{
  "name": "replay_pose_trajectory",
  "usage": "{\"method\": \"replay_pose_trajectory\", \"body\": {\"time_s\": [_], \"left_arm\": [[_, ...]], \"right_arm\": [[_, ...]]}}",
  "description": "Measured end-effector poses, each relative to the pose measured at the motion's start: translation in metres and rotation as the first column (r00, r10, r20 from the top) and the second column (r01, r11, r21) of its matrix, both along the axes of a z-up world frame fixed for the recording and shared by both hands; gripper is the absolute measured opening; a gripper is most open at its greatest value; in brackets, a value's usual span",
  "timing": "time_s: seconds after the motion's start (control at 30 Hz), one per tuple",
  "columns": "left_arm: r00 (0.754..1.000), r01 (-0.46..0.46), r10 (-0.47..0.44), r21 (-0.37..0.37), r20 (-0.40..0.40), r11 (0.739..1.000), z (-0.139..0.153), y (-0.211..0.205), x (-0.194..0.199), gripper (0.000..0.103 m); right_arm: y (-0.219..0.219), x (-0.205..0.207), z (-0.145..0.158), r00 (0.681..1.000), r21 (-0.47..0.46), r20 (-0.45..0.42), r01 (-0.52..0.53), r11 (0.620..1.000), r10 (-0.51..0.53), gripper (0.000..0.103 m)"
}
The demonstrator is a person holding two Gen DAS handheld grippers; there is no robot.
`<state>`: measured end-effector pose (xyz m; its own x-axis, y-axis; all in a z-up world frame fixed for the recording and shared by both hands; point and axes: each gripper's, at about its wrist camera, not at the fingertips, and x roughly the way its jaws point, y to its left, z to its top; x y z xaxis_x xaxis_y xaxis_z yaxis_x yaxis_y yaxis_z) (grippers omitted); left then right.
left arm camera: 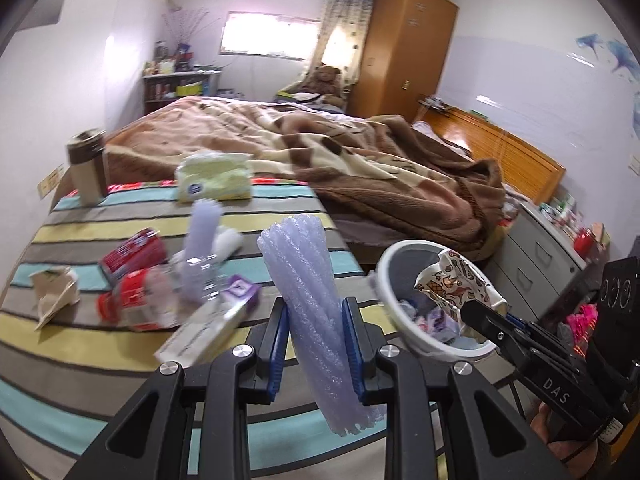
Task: Collect trash
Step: 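Carry the sleeve and cup over the wastebasket and open both tools to drop them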
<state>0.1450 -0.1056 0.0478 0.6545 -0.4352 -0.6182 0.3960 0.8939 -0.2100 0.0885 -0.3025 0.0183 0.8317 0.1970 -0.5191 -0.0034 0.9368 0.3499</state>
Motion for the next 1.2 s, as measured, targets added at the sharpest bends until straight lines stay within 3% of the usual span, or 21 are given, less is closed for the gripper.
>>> {"method": "replay_pose_trajectory", "body": {"time_s": [0.67,1.2], "left_arm": [[0.969,0.246,-0.246,0.019,-0.021,0.969,-0.011,-0.137,0.033,0.027],[0.949,0.305,-0.299,0.062,-0.096,0.950,-0.041,-0.191,0.055,0.028]], "right_arm": [[-0.078,0.000,-0.010,0.980,-0.035,-0.054,0.192,0.981,-0.193,0.025],[-0.105,0.014,-0.031,0.959,-0.058,-0.145,0.236,0.970,-0.242,0.026]]}}
